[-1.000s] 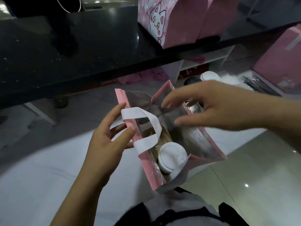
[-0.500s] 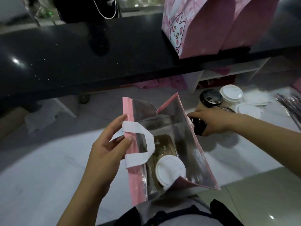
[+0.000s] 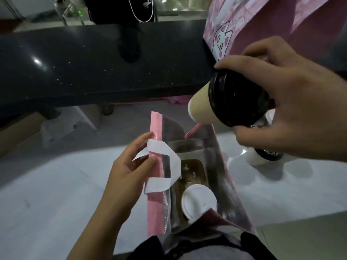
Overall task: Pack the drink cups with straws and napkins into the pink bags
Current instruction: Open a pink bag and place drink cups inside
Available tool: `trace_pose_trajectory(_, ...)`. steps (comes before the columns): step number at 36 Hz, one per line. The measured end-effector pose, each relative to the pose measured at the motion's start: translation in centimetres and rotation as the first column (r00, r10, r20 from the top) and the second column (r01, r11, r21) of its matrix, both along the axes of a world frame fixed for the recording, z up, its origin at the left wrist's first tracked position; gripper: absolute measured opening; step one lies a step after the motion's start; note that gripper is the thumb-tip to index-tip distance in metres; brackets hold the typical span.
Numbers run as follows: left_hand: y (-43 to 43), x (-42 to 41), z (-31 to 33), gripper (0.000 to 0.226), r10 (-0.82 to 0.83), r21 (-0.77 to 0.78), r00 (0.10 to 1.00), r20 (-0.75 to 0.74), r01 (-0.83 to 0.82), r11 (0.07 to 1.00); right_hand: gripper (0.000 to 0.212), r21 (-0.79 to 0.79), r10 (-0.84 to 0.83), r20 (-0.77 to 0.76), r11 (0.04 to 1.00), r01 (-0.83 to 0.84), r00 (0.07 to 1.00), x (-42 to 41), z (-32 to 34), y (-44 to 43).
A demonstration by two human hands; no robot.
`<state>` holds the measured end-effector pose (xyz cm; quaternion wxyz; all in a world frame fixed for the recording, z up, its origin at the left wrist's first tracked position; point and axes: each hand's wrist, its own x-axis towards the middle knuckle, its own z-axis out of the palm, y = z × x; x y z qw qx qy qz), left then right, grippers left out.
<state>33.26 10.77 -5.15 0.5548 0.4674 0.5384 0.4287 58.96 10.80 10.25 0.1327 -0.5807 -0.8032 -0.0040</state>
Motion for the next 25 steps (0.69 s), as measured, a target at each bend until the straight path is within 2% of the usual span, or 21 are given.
trace_pose_trajectory(4, 0.1, -0.4, 0.1, 0.049, -0.021, 0.013, 1.0, 0.022, 0.021, 1.0, 0.082, -0.041, 0.089, 0.015, 0.995, -0.088, 0.996, -2.6, 1.0, -2.6)
trace_pose_trajectory(7, 0.1, -0.6, 0.0, 0.054, -0.028, 0.038, 0.999, 0.015, 0.027, 0.999, 0.081, -0.207, 0.178, 0.099, 0.966, -0.154, 0.979, -4.0, -0.5, -2.9)
trace_pose_trajectory(10, 0.1, -0.7, -0.2, 0.051, -0.028, 0.063, 0.999, 0.015, 0.027, 0.998, 0.077, -0.397, 0.246, 0.2, 0.905, -0.151, 0.949, -5.1, -3.7, -2.2)
trace_pose_trajectory(15, 0.3, -0.9, -0.3, 0.053, -0.015, 0.107, 1.0, -0.023, 0.017, 0.994, 0.078, -0.415, 0.235, 0.315, 0.905, -0.089, 0.919, -5.8, -8.9, 0.4)
trace_pose_trajectory(20, 0.7, -1.3, -0.4, 0.052, -0.022, 0.104, 1.0, -0.022, 0.024, 0.994, 0.078, -0.485, 0.241, 0.302, 0.872, -0.069, 0.922, -6.0, -12.0, 1.5)
trace_pose_trajectory(25, 1.0, -1.4, -0.3, 0.048, -0.046, 0.097, 0.999, 0.001, 0.046, 0.994, 0.068, -0.519, 0.244, 0.277, 0.852, -0.069, 0.93, -6.1, -14.7, 2.6)
